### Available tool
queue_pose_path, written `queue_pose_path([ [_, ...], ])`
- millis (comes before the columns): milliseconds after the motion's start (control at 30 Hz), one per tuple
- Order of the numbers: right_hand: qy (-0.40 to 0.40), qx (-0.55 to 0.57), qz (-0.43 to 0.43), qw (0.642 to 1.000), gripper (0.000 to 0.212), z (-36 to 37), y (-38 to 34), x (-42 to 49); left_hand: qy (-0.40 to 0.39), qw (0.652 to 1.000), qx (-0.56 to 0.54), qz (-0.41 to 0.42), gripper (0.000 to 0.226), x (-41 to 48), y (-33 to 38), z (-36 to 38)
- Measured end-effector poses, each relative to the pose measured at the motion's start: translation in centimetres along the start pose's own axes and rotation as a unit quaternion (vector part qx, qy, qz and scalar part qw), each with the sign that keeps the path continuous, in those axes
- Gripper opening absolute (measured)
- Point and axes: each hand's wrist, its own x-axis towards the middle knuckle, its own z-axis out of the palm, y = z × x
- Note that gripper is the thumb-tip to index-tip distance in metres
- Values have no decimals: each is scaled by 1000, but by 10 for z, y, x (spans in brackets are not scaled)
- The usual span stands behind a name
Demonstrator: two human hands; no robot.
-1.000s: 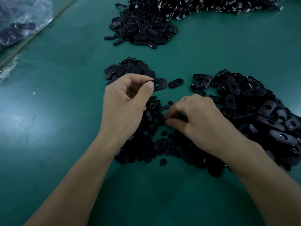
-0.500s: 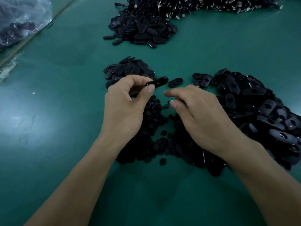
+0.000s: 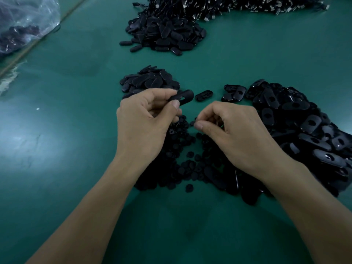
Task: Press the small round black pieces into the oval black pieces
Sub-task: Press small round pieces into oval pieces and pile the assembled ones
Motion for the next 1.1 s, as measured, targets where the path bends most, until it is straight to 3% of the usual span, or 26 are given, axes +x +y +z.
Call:
queue_pose_path([
  [367, 129, 115, 2, 985, 13, 1, -1, 2, -46, 999, 19, 6, 24, -6, 3, 2],
  [667, 110, 123, 4, 986, 16, 6, -3, 2, -55, 998, 10, 39, 25, -8, 2, 8],
  [867, 138, 123, 7, 983, 29, 7, -6, 1, -61, 997, 14, 41, 26, -10, 2, 9],
  [1100, 144, 119, 13, 982, 28, 6, -6, 0, -75, 996, 26, 42, 27, -10, 2, 9],
])
